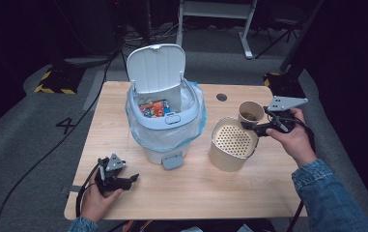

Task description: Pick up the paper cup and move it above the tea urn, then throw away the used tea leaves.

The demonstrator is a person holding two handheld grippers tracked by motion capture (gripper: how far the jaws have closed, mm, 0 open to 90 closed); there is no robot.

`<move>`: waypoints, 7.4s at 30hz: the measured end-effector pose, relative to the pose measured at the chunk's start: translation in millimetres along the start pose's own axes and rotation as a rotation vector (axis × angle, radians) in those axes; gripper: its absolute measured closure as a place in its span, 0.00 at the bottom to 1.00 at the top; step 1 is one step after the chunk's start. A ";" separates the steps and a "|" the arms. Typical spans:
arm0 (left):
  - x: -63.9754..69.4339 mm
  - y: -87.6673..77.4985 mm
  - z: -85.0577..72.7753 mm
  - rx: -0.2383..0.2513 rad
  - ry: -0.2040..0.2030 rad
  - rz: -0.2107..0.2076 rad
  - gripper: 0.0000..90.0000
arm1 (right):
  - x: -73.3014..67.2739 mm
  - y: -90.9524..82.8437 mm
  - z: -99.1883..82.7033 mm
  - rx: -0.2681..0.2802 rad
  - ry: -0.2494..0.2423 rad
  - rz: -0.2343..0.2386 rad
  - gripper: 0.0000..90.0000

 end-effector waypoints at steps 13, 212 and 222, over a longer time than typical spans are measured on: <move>0.0 -0.4 -0.6 0.000 -0.007 0.002 0.29 | 0.9 -7.0 -2.7 -0.045 -0.237 -0.122 0.36; -1.4 -1.2 -1.7 -0.005 -0.020 0.017 0.27 | -20.6 -17.6 9.9 -0.019 0.016 0.240 0.37; -2.4 -0.6 -1.3 -0.009 -0.021 0.020 0.26 | -17.5 -16.6 36.6 -0.033 -0.003 0.230 0.37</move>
Point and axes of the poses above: each handheld gripper's, and its own axes: y roughly forward along the jaws, z roughly out of its top, x roughly to its right, the point moved 4 cm from there along y, roughly forward along the jaws, and after that the axes turned 12 degrees about y, right-handed, at the moved point
